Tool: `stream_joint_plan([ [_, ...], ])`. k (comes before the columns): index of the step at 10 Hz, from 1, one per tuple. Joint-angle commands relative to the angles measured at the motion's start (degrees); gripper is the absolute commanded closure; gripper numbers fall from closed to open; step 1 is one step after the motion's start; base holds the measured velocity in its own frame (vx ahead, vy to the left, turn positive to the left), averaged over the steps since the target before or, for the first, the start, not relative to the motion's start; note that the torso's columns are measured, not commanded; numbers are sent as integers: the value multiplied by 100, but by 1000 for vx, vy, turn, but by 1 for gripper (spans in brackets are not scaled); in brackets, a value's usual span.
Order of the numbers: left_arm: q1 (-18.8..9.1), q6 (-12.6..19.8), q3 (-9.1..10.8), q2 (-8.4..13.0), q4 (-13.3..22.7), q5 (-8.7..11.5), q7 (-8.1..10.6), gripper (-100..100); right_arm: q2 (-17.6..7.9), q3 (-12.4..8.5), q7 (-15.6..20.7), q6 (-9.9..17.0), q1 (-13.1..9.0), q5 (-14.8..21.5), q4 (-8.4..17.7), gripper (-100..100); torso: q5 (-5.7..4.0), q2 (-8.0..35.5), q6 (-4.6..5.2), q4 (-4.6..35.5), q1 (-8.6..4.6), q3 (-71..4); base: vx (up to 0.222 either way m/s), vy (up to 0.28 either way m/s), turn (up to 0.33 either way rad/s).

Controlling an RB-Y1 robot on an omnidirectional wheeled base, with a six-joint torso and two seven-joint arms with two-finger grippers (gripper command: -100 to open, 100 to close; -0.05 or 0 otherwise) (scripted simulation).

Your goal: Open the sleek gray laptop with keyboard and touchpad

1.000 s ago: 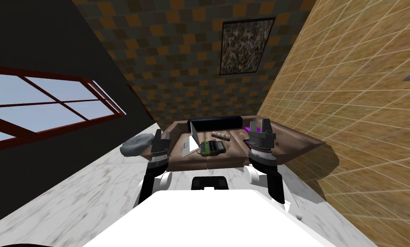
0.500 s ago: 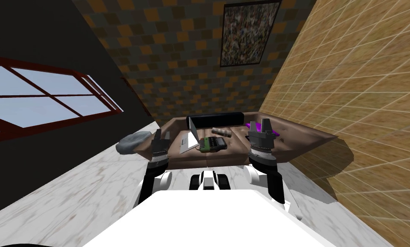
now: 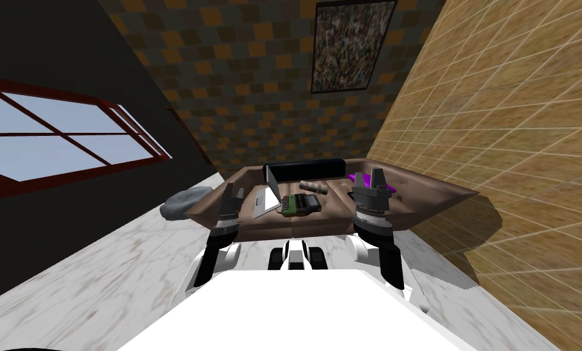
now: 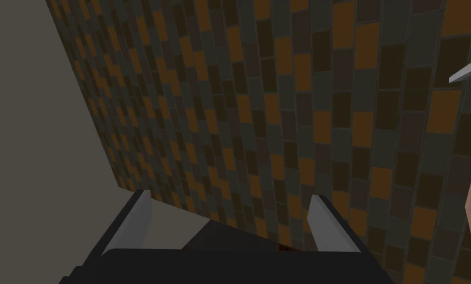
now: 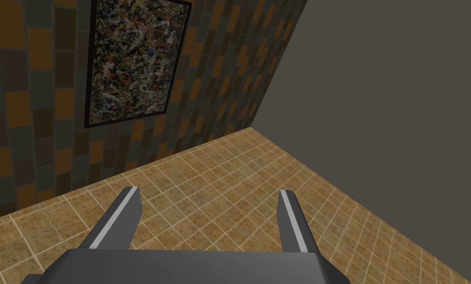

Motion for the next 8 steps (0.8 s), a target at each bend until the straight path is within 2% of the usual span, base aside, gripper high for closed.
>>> stream_joint_plan([
  [1,-206,193,155,176,314,-100,-153,-100,0,0,0,0,0,0,0,0,0,2,0,1,1,1,35,-55,-19],
  [2,-340,343,263,233,510,-176,-259,-100,0,0,0,0,0,0,0,0,2,6,0,2,8,3,47,-61,-40],
  [8,-789,847,627,279,1160,-431,-615,-100,0,0,0,0,0,0,0,0,3,10,0,3,12,5,35,-57,-25],
])
